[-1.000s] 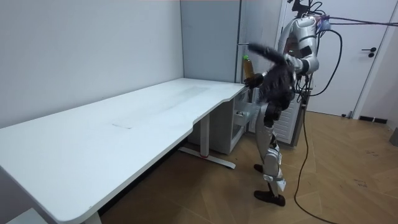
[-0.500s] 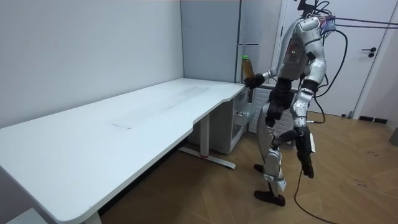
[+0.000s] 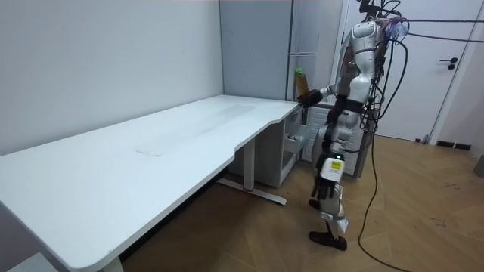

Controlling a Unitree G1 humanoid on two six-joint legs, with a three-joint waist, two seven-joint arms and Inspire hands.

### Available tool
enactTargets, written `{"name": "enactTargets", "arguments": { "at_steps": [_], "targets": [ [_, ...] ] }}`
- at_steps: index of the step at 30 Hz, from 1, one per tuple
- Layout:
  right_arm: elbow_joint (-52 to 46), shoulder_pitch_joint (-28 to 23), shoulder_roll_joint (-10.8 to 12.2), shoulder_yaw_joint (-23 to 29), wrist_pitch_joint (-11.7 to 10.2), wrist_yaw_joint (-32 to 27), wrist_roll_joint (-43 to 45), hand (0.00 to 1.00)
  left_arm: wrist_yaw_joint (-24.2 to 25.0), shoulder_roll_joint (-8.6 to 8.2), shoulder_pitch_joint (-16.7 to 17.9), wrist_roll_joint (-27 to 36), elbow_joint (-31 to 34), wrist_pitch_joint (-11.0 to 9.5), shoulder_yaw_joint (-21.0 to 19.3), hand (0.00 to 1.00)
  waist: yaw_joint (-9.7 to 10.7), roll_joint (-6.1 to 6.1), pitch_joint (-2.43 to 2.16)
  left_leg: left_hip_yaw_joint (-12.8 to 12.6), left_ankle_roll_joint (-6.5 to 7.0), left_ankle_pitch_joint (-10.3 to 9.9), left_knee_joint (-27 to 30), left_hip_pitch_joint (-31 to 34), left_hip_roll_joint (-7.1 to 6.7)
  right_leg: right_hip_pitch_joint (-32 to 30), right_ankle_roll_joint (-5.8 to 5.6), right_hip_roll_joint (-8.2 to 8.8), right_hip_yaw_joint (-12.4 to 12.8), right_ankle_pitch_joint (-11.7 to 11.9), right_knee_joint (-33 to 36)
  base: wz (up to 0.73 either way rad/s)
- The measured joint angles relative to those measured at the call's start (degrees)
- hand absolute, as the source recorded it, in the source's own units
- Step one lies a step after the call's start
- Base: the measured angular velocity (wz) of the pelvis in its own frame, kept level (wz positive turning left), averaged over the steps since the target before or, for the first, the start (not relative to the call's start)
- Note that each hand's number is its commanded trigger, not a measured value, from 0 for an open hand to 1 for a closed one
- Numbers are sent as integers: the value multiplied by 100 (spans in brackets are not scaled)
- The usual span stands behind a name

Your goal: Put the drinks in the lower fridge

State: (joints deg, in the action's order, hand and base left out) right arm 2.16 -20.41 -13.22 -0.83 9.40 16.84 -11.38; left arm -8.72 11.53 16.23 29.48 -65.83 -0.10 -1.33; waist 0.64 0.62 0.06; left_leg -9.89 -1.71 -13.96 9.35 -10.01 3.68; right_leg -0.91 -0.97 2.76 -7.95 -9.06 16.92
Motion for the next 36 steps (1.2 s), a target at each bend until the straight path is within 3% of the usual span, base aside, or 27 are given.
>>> {"name": "enactTargets", "arguments": {
  "at_steps": [4, 5, 8, 9, 11, 13, 15, 18, 23, 36],
  "targets": [
    [-276, 20, 115, 55, -124, -567, 1710, 100, 181, -66, -346, -753, 74, -34, 139, 0, 136, 42, -28, -145, 6, -2, -22, 44, 7, -128, -10, -52, 146, 42, 2, -23],
    [-312, 21, 165, 50, -238, -775, 2187, 100, 224, -106, -427, -911, 73, -44, 174, 0, 144, 47, -24, -221, 6, -2, -31, 44, 4, -166, -11, -54, 194, 47, 21, -31],
    [-316, 22, 307, 36, -515, -1297, 3149, 100, 284, -184, -466, -1103, 75, -152, 346, 0, 205, 31, 3, -305, 6, -2, -10, 48, -25, -234, -33, -46, 300, 31, 64, -20],
    [-315, 19, 330, 23, -617, -1494, 3361, 100, 301, -187, -477, -1111, 77, -193, 464, 0, 236, 10, 36, -349, 6, -2, 0, 49, -32, -244, -40, -41, 322, 27, 58, -11],
    [-311, -5, 363, 20, -770, -1862, 3508, 100, 327, -187, -526, -1152, 53, -213, 545, 0, 247, 4, 74, -387, 6, -2, -1, 55, -30, -243, -49, -44, 328, 42, 16, -6],
    [-277, -52, 363, 19, -990, -2262, 3601, 100, 355, -187, -539, -1157, 39, -283, 583, 0, 250, 22, 83, -393, 6, -2, -8, 74, -24, -239, -55, -56, 332, 85, -54, 0],
    [-149, -67, 365, 20, -1301, -2709, 3619, 100, 448, -185, -543, -1170, -64, -386, 579, 0, 254, 60, 83, -417, 9, -4, -40, 85, -18, -245, -59, -69, 334, 128, -125, 0],
    [52, -67, 363, 20, -1594, -3153, 3520, 100, 566, -185, -559, -1305, -137, -409, 537, 0, 237, 111, 53, -432, 52, -31, -88, 96, -11, -299, -59, -87, 346, 134, -112, 0],
    [409, -70, 364, 6, -1881, -3654, 3144, 100, 704, -190, -554, -1393, -255, -409, 477, 0, 252, 173, 9, -431, 52, -31, -88, 101, -11, -304, -59, -90, 349, 139, -101, 0],
    [1076, 170, 392, 104, -1870, -5335, 995, 100, 776, -187, -534, -1412, -229, -409, 524, 0, 359, 184, 20, -426, 52, -31, -104, 133, -9, -325, -62, -98, 345, 137, -115, 0]
  ]
}}
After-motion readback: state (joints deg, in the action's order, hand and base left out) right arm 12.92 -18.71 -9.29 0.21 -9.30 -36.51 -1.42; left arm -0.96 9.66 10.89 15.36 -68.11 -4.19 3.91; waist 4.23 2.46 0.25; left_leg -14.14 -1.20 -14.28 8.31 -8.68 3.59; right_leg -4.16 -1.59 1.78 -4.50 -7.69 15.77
